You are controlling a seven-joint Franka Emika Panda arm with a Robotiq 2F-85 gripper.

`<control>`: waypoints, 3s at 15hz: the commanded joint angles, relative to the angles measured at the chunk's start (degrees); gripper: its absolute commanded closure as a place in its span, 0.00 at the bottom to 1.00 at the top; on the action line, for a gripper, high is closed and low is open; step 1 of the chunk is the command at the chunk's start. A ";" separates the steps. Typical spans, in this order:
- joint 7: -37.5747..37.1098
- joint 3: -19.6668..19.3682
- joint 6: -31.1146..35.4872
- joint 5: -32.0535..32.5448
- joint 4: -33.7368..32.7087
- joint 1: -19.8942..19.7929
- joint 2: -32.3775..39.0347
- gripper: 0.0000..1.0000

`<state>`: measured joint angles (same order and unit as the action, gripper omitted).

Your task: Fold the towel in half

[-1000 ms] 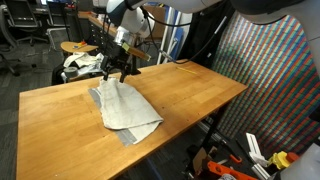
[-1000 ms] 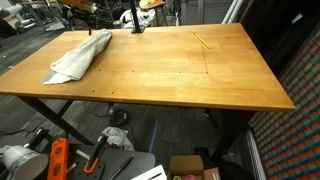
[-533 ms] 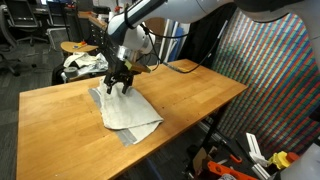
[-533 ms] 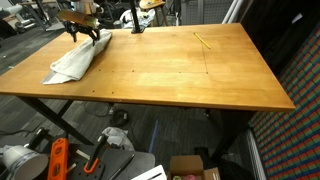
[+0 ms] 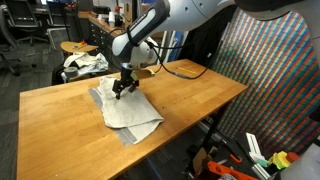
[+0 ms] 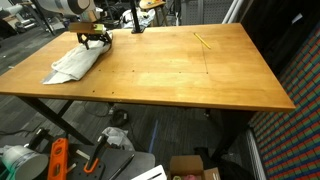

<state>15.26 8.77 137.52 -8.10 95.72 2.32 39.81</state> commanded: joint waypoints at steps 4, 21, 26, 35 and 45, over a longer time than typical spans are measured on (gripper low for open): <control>-2.61 -3.65 1.95 7.07 5.04 0.75 -5.49 0.00; 3.16 3.02 -11.15 1.35 11.60 0.06 -19.47 0.00; -1.11 3.77 -7.33 3.47 20.85 5.00 -25.05 0.00; -28.72 3.47 6.33 10.58 29.18 16.37 -25.69 0.00; -45.68 -0.70 6.10 21.26 22.01 21.44 -18.68 0.00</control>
<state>-28.62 9.48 144.26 11.69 121.47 22.73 18.23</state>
